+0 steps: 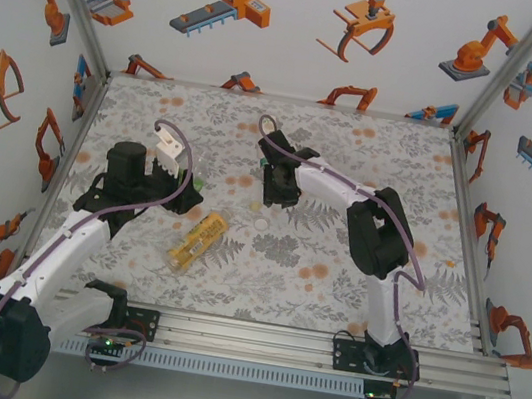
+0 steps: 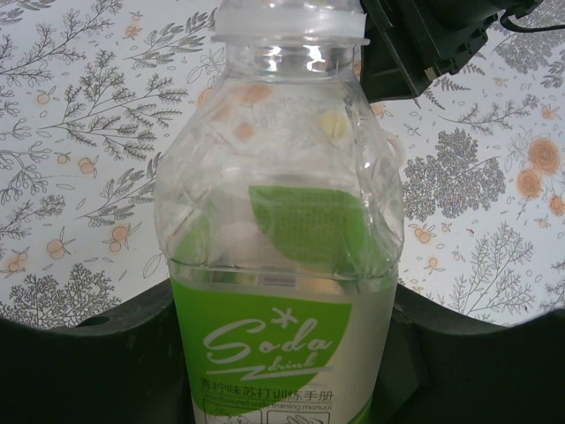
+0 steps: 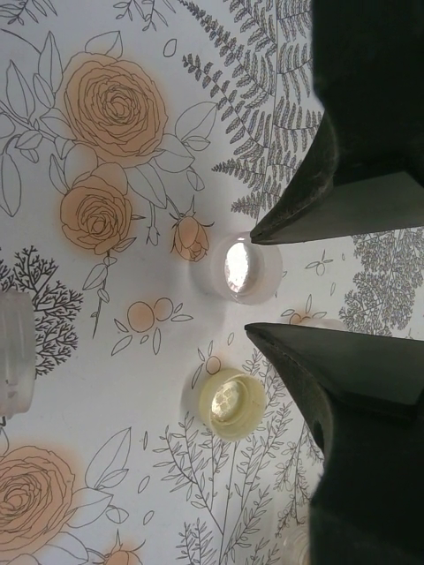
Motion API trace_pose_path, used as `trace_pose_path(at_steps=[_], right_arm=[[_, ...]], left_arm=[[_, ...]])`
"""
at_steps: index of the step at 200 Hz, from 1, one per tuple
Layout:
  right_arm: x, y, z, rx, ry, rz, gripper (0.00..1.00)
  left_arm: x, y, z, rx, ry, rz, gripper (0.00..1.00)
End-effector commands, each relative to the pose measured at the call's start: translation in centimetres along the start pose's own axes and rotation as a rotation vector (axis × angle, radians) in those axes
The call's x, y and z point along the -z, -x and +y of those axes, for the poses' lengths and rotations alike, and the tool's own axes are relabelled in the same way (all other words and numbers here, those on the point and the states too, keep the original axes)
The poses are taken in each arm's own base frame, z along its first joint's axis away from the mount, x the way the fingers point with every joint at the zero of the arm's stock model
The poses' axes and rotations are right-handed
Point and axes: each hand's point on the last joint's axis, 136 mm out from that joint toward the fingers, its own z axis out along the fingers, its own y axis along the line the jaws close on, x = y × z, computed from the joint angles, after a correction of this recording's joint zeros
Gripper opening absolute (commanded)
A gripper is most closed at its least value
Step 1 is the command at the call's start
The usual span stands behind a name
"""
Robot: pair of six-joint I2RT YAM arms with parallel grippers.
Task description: Screw on the bottle caps
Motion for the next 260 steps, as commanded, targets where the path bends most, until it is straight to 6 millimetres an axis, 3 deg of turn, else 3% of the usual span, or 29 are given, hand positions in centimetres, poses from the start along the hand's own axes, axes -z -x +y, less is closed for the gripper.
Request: trace_pose_path(at_steps=[1,117,260], right_arm=[[0.6,0.4,-0.5,0.0,-0.024,-0.017,0.41],[0.0,0.3,-0.6,-0.002,-0.027,-0.01,0.46],[-2.3,-2.0,-1.6,-0.062,-0.022,0.04,0.42]], left_arm=[[0.4,1.5,-0.3,-0.037,-0.012,-0.03,0.33],[0.3,1.4,-0.2,-0.036,-0.013,-0.026,0.33],[0.3,1.4,-0.2,-0.037,-0.011,-0.025,0.33]])
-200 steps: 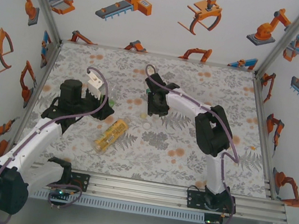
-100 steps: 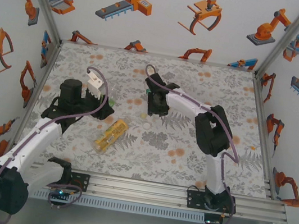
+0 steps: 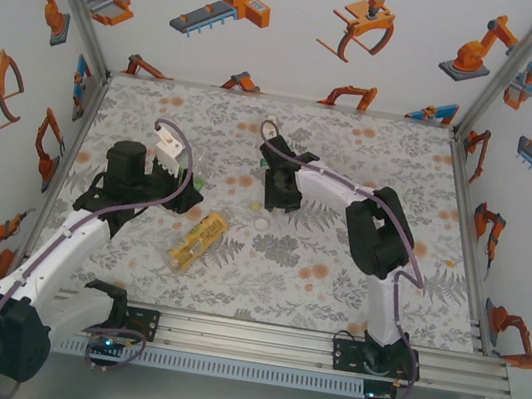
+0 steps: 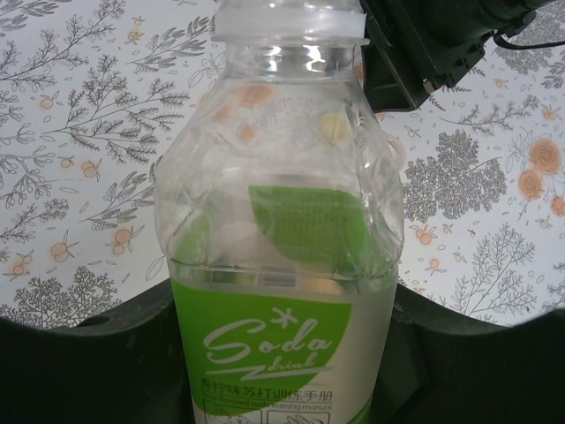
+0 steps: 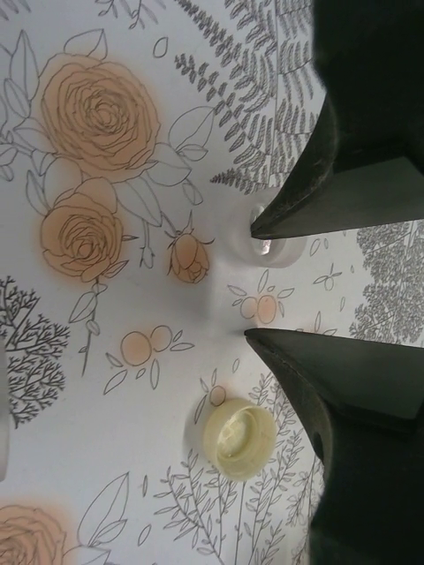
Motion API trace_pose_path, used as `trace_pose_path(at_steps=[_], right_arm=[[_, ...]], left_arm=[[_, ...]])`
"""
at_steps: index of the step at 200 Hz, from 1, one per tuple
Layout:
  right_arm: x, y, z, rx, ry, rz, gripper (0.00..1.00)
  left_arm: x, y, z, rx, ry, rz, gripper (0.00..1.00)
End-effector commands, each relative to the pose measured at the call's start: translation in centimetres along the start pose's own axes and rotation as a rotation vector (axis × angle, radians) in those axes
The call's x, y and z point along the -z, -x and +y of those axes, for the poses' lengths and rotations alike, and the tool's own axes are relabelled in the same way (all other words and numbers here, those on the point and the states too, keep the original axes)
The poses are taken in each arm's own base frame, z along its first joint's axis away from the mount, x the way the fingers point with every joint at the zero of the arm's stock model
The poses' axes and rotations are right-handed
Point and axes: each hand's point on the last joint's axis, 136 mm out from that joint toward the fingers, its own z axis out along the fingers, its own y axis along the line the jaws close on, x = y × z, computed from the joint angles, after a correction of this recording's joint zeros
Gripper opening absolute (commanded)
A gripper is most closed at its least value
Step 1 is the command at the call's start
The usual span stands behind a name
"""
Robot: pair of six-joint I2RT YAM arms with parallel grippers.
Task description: Screw on the bottle caps
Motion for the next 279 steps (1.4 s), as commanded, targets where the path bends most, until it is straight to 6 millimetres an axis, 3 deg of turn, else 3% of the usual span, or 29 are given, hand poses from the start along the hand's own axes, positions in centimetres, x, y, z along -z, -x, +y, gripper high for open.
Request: trace_pose_path(at_steps=[1,46,90,117,147,279], right_arm=[[-1.2,-1.0,-0.7,-0.044,0.003,0.027,0.42],[-1.1,-0.9,-0.8,-0.077,0.035,0.024,0.38],[2.2,0.9,-1.2,-0.039,0.013,-0.032,0.42],[3.2,1.3,-1.6,-0.025,-0.008,-0.047,0.44],[3.0,0.9,-1.9,-0.023,-0.024,-0.037,0.5],[3.1,1.2,-2.5,-0.024,-0.041,-0.06,0.53]], left_arm=[[0.3,1.2,-0.2,-0.028,-0.012,-0.021,0.33],[0.3,1.2,-0.2,-0.029,-0.012,-0.021,0.32],[0.2,1.2,-0.2,-0.026,-0.014,-0.018,0.33],[0.1,1.1,-0.2,-0.026,-0.016,-0.015,0.33],[0.1,1.1,-0.2,-0.026,-0.015,-0.016,0.33],[0.1,1.1,-0.2,-0.027,-0.017,-0.015,0.33]])
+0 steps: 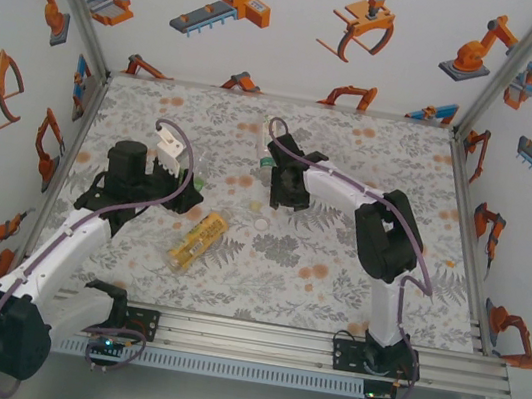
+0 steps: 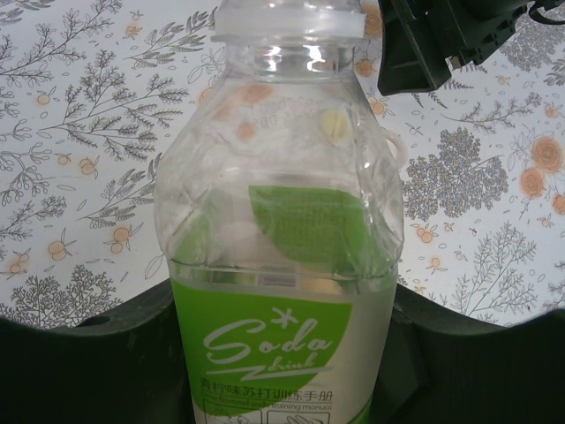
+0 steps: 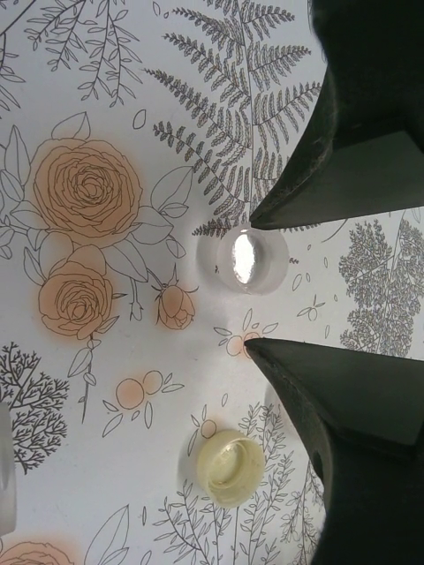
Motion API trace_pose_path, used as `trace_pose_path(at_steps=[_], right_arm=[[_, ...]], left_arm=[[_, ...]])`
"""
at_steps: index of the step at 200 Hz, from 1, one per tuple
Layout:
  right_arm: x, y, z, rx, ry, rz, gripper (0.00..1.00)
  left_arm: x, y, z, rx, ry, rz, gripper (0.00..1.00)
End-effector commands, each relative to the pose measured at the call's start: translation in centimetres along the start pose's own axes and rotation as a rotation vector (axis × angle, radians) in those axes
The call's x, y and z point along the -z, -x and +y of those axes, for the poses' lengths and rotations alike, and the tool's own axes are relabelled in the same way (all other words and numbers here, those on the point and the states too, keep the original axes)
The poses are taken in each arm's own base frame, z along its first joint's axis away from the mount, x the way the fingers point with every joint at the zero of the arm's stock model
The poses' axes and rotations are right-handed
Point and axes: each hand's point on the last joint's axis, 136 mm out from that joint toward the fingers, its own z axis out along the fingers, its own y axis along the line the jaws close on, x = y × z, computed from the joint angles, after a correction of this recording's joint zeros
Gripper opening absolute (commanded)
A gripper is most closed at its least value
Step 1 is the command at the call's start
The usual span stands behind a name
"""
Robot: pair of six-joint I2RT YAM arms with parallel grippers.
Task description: Screw on the bottle caps
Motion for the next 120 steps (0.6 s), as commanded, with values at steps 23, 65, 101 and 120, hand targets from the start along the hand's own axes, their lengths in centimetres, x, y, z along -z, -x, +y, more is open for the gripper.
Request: trace_pose_path(at_steps=[23,65,101,120], right_arm=[[1.0,0.6,-0.6,0.005,-0.011,-0.022,0.53],[0.4,0.2,-0.7,0.003,-0.012,-0.007,0.53],[0.4,0.2,-0.8,0.003,-0.016,-0.008,0.53],[0.2,-0.1,-1.1,-0.001,-0.019,-0.001,0.53]], left_arm=[[0.4,1.3,-0.3,-0.03,-0.015,-0.025,0.33],[0.4,1.3,-0.3,-0.029,-0.014,-0.024,0.33],[0.3,1.3,-0.3,-0.029,-0.016,-0.023,0.33],[0.3,1.3,-0.3,-0.03,-0.016,-0.023,0.33]])
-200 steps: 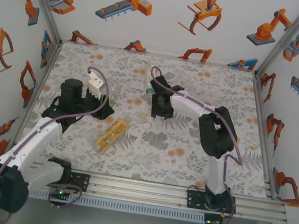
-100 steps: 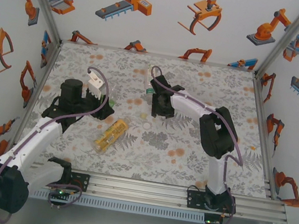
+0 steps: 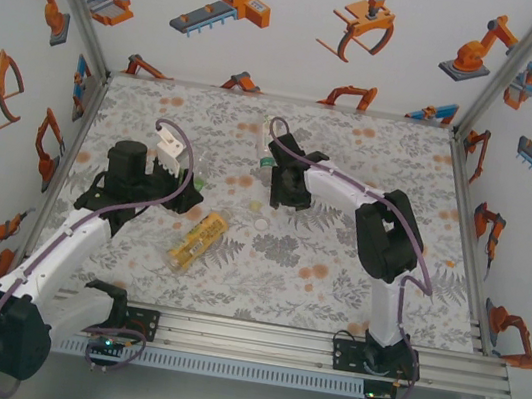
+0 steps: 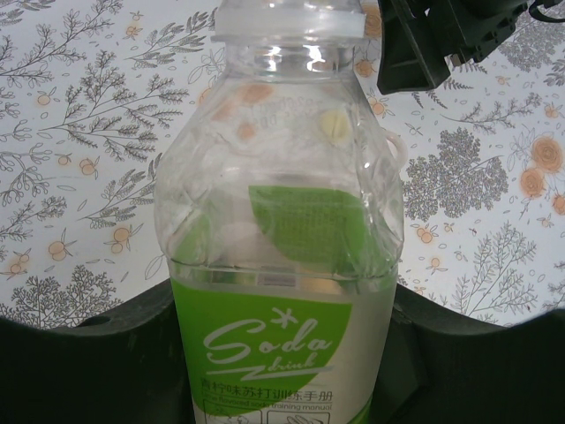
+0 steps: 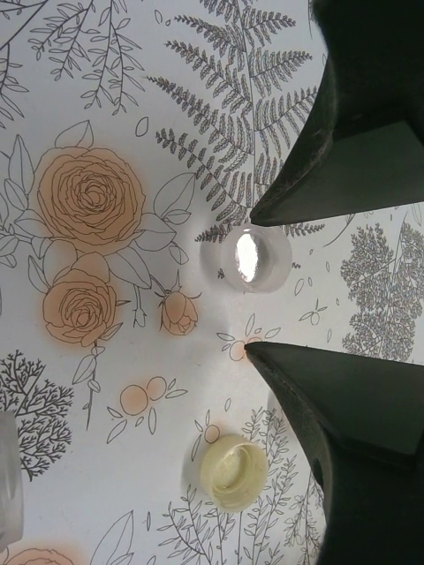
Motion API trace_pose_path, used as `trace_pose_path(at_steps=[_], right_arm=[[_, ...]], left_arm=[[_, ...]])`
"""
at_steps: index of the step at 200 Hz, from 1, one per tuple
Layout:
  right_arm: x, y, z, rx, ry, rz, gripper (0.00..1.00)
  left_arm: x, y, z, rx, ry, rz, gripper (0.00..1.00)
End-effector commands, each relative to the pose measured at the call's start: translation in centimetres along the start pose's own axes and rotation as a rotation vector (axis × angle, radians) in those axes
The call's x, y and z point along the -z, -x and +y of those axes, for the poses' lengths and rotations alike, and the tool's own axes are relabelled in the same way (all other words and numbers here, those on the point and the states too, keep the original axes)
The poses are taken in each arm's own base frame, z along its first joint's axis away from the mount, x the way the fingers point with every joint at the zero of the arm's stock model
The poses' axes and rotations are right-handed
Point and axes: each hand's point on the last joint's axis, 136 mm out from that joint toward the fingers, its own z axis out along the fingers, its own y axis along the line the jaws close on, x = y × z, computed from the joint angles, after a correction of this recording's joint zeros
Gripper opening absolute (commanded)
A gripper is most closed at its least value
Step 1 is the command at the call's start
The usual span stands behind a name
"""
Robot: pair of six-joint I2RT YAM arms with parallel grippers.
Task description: Screw on the bottle caps
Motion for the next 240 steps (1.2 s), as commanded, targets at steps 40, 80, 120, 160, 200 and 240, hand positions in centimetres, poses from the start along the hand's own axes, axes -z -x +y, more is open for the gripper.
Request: trace_pose_path(at_steps=[40,80,120,160,200,240], right_arm=[[-0.4,-1.1,-1.2,-0.02,-0.014,0.016,0.53],[-1.2,-1.8,-1.6,-0.065,0.015,0.029,0.47],[-0.8,-1.9,-1.9,-0.115,0.058,0.016,0.31],[-0.3,-2.0,-2.5,-0.156,0.095,0.011,0.3],[0.7,-3.0,-3.2,-0.119,0.07,0.047,0.39],[1.8,-5.1,-4.0,-0.06,0.035,0.107,0.49]], left_arm=[[0.3,1.2,-0.3,-0.029,-0.017,-0.021,0.34],[0.3,1.2,-0.3,-0.028,-0.015,-0.021,0.34],[0.2,1.1,-0.3,-0.025,-0.016,-0.017,0.34],[0.2,1.2,-0.3,-0.026,-0.017,-0.017,0.34],[0.1,1.0,-0.2,-0.021,-0.017,-0.013,0.34],[0.0,1.0,-0.2,-0.02,-0.02,-0.01,0.34]])
